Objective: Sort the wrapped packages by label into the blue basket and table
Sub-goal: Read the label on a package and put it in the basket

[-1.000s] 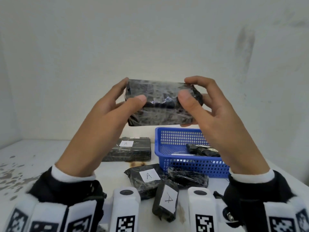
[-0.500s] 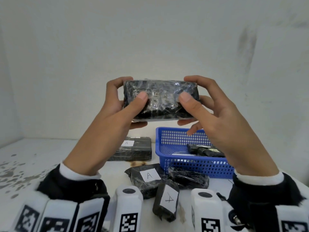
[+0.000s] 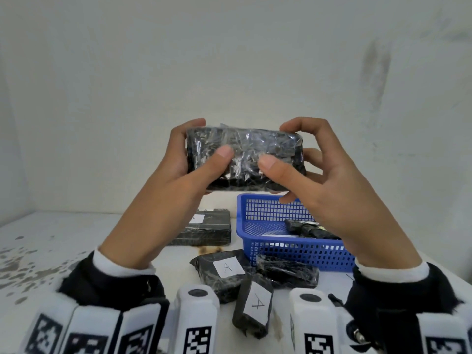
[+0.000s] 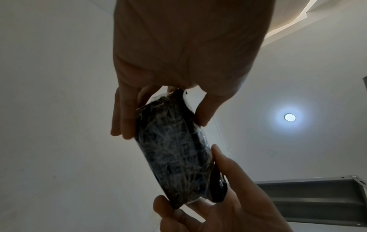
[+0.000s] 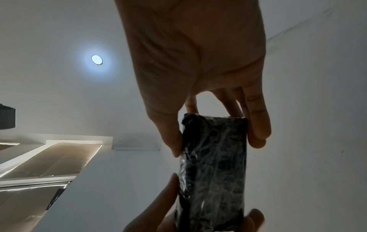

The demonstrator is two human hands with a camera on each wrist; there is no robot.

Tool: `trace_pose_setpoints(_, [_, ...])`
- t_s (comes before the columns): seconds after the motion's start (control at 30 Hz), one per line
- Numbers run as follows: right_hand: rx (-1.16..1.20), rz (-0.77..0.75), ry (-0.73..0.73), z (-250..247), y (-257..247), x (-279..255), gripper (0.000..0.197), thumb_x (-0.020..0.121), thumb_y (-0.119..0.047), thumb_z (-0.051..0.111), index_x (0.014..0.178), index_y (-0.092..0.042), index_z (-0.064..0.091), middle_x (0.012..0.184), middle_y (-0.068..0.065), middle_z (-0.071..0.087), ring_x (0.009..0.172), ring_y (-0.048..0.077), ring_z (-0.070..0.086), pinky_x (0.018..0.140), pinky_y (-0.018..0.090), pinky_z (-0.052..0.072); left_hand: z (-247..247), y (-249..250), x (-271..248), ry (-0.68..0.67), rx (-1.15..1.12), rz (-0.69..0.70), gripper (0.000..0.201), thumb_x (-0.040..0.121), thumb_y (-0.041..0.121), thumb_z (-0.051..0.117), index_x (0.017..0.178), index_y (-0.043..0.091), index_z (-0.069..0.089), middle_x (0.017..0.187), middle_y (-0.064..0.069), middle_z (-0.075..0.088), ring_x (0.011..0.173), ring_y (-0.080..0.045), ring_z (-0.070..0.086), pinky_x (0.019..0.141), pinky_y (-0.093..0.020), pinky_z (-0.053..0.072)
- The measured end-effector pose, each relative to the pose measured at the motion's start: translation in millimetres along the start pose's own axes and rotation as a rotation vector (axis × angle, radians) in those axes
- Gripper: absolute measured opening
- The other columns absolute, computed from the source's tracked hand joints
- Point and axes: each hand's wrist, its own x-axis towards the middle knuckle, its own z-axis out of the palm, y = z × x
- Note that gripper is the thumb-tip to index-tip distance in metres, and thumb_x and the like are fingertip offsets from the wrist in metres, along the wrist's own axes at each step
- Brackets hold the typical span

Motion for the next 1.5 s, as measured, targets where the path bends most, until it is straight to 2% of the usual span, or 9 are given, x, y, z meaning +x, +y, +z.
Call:
trace_pose_setpoints(0.17, [-0.026,0.034,-0.015,0,0,0,0.043,0.068,-0.064,0.067,0.105,-0.052,0.05,0.111,-0.017,0.068,0.072,0.042,0.068,0.055,0.025,0.049,-4,-3,0,0.018,0.116,-0.027,0.074,0.067,0.077,0.059,0.133,0.051,0.038,0.103,0.027,0.068,0.091,0.002,0.068,0.09,-0.035,0.053])
trace_pose_setpoints(0.4, [0.011,0.018,0.01,-4,2,0,0.033,0.075,-0.06,0.064,0.102,-0.044,0.054,0.114,-0.023,0.067,0.067,0.043,0.053,0.054,0.026,0.048,-3,0,-2,0.057,0.165,-0.057,0.086,0.064,0.079,0.065,0.139,0.046,0.038,0.128,0.027,0.056,0.077,-0.008,0.07,0.087,-0.044,0.055])
trace_pose_setpoints(0.6, [0.035,-0.023,0.033,-1,3,2,0.055,0.075,-0.062,0.061,0.127,-0.061,0.044,0.132,-0.029,0.058,0.093,0.041,0.067,0.074,0.051,0.06,-3,-2,0,0.012,0.024,-0.039,0.08,0.067,0.064,0.07,0.136,0.042,0.035,0.134,0.015,0.057,0.09,-0.007,0.071,0.083,-0.04,0.057])
trace_pose_setpoints(0.7, [0.041,-0.049,0.035,-2,5,2,0.062,0.084,-0.054,0.063,0.139,-0.064,0.035,0.139,-0.032,0.052,0.095,0.031,0.069,0.087,0.051,0.057,-3,-2,1,0.011,-0.037,-0.025,0.066,0.072,0.052,0.062,0.131,0.039,0.034,0.117,0.003,0.07,0.09,-0.012,0.072,0.079,-0.038,0.058])
trace_pose_setpoints(0.83, [-0.017,-0.051,0.027,-4,7,4,0.068,0.087,-0.049,0.065,0.148,-0.051,0.035,0.138,-0.038,0.05,0.093,0.015,0.069,0.093,0.049,0.055,-1,-5,2,0.014,-0.082,-0.038,0.07,0.075,0.048,0.058,0.139,0.039,0.031,0.11,0.009,0.072,0.096,-0.013,0.071,0.087,-0.043,0.056])
trace_pose_setpoints(1.03, [0.033,-0.063,0.012,-4,4,2,0.061,0.07,-0.057,0.067,0.128,-0.046,0.051,0.129,-0.021,0.063,0.094,0.023,0.073,0.096,0.048,0.054,2,-7,4,0.049,-0.077,-0.015,0.061,0.078,0.053,0.053,0.135,0.04,0.037,0.095,0.022,0.072,0.093,-0.01,0.069,0.097,-0.051,0.049])
trace_pose_setpoints(1.2, [0.017,-0.056,-0.017,-4,4,2,0.058,0.068,-0.056,0.071,0.123,-0.047,0.053,0.121,-0.019,0.067,0.087,0.02,0.074,0.084,0.032,0.059,4,-2,1,0.03,-0.102,-0.008,0.059,0.084,0.046,0.066,0.133,0.038,0.036,0.096,0.016,0.074,0.089,-0.01,0.071,0.089,-0.04,0.051])
trace_pose_setpoints(1.37, [0.042,-0.03,0.008,-2,6,3,0.046,0.065,-0.062,0.072,0.105,-0.042,0.062,0.114,-0.009,0.068,0.086,0.037,0.072,0.086,0.052,0.059,4,-2,2,0.031,-0.094,-0.018,0.044,0.088,0.036,0.061,0.129,0.04,0.043,0.095,0.007,0.074,0.084,-0.012,0.07,0.093,-0.042,0.053])
trace_pose_setpoints(1.5, [0.062,-0.041,0.034,-2,6,3,0.037,0.069,-0.059,0.073,0.098,-0.039,0.061,0.11,-0.005,0.068,0.086,0.044,0.07,0.081,0.058,0.058,4,-3,2,0.005,-0.09,-0.004,0.055,0.081,0.048,0.063,0.131,0.047,0.041,0.097,0.011,0.075,0.091,-0.012,0.07,0.101,-0.043,0.047])
